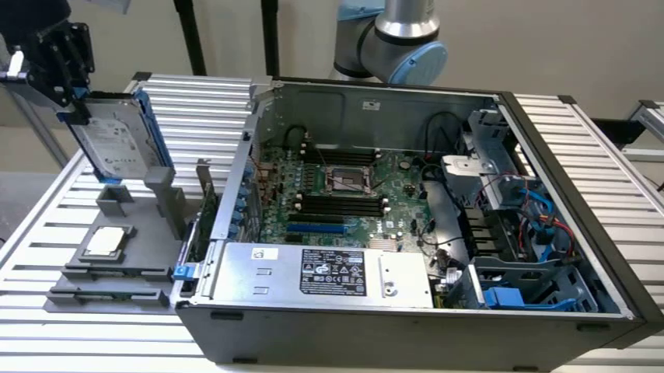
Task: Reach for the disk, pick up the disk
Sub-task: 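Pick up the disk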
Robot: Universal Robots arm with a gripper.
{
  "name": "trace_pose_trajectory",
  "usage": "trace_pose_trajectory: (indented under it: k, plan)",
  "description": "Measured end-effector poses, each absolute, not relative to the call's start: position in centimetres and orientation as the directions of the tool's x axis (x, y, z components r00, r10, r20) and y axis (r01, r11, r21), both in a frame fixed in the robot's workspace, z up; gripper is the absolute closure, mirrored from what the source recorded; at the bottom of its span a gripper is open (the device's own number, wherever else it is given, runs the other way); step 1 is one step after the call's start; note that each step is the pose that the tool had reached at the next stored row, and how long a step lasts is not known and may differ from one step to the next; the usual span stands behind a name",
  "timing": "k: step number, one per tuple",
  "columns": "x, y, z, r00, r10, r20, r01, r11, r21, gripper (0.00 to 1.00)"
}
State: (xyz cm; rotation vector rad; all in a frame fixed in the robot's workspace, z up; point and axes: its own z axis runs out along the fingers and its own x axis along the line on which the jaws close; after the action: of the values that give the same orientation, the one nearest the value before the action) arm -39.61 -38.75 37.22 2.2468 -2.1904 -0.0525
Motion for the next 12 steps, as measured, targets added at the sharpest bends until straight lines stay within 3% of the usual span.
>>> trace_pose_trajectory:
  k: [12]
  plan:
    - [-37.1,-39.4,42.7,0.036,-0.999,-0.025,-0.999,-0.037,0.025,0.67]
